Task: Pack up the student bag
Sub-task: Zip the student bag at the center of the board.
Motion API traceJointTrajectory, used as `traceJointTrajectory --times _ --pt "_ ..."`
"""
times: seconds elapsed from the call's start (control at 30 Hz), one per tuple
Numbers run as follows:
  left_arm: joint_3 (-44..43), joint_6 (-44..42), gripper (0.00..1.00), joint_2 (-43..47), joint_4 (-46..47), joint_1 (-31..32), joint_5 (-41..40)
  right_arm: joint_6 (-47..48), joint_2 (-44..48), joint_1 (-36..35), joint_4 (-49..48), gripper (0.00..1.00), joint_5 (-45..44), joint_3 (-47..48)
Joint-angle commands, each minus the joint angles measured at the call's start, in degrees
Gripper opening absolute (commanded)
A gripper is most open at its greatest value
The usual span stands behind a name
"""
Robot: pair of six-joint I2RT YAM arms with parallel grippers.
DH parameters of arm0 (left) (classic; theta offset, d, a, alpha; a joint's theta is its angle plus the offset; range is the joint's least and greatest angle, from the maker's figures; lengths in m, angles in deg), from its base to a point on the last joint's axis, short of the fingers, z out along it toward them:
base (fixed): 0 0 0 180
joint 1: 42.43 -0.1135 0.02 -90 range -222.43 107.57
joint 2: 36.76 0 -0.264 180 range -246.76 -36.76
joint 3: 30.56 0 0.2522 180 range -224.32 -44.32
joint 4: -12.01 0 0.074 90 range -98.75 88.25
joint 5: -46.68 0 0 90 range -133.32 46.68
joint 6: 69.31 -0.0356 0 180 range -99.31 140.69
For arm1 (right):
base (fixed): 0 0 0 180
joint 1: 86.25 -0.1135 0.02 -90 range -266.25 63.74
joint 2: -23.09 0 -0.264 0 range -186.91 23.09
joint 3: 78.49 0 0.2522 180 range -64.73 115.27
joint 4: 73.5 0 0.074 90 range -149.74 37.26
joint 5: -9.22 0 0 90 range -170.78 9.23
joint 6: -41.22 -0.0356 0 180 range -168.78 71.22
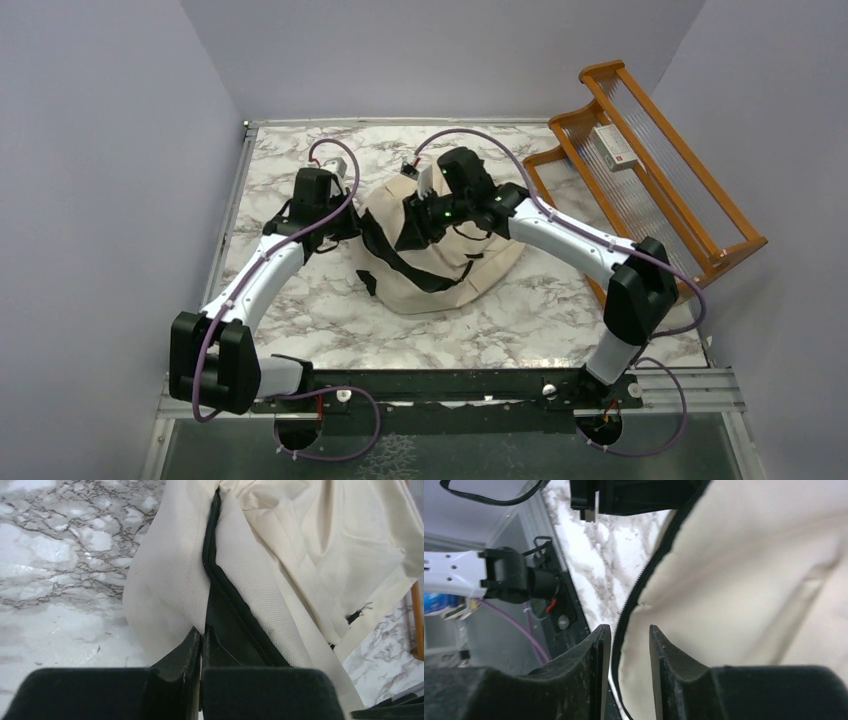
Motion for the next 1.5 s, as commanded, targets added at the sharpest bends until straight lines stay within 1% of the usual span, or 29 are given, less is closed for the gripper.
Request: traceJointTrajectory --times 0.0,0.17,0.27,0.3,0.33,0.37,0.4,0.47,0.57,0.67,0.8,0.87,0.93,1.03,1.13,1.2,1.33,1.47 --pt "2.7 -2.2 0.00 3.3 -1.8 -0.7 -3.6 -0.5 7.8 0.1 -3.6 0.41 -14.7 -5.0" --pt "5.4 -3.3 0.00 5.0 -2.0 -0.9 -4.4 -5.1 16.9 0.2 -4.0 0.49 -37.7 -14.3" --pt "5.5 -4.2 0.00 5.7 -2.3 -1.0 -4.7 -9.9 22.3 0.1 -2.7 0.53 -47.5 -20.5" --pt "5.3 -4.5 0.02 6.2 -2.4 -1.0 -5.0 -11.9 24.1 0.2 -2.1 0.56 -50.5 -22.6" --pt "4.9 -4.9 0.07 6.6 -2.6 -1.1 -5.3 -13.5 25.7 0.3 -1.7 0.59 -52.7 -24.7" --pt "4.4 -5.4 0.12 7.1 -2.9 -1.1 -5.7 -14.8 27.1 0.6 -0.9 0.61 -53.9 -26.5" --pt "3.8 -5.9 0.16 7.6 -3.2 -1.1 -6.2 -16.2 28.1 1.3 0.2 0.62 -54.3 -27.9" --pt "2.4 -6.8 0.22 8.3 -4.3 -1.1 -7.3 -17.9 29.4 3.3 1.8 0.62 -53.5 -30.2" --pt "0.6 -7.6 0.34 9.3 -5.7 -1.1 -8.1 -19.3 30.8 6.7 2.1 0.62 -50.5 -33.2" --pt "-1.1 -8.5 0.38 10.7 -6.1 -1.1 -6.9 -20.1 31.7 10.4 1.1 0.62 -46.2 -35.7" --pt "-3.4 -9.2 0.40 11.9 -6.0 -0.9 -3.5 -20.2 31.8 15.5 -1.3 0.62 -39.3 -38.4" --pt "-4.2 -9.0 0.41 12.2 -5.4 0.0 -1.0 -20.4 31.7 17.2 -1.5 0.62 -37.4 -39.3" --pt "-4.7 -8.5 0.43 12.3 -3.9 2.9 0.2 -21.2 31.9 18.6 -1.2 0.62 -36.9 -40.1" --pt "-4.8 -8.1 0.46 12.0 -1.1 10.8 -2.6 -22.8 33.3 20.4 -1.4 0.64 -36.6 -42.5" --pt "-4.4 -6.4 0.49 9.7 2.4 18.0 -3.8 -25.4 35.4 21.5 -2.1 0.66 -36.5 -45.2" --pt "-3.5 -5.0 0.50 7.6 5.5 21.7 -3.9 -27.6 36.9 21.8 -3.6 0.70 -34.1 -47.4" --pt "-2.9 -4.3 0.55 2.7 10.2 29.5 -6.6 -33.7 39.9 22.1 -10.9 0.73 -29.7 -52.7" --pt "-3.4 -3.0 0.56 -2.8 13.8 34.5 -8.3 -39.6 40.5 22.4 -18.3 0.73 -26.5 -57.2"
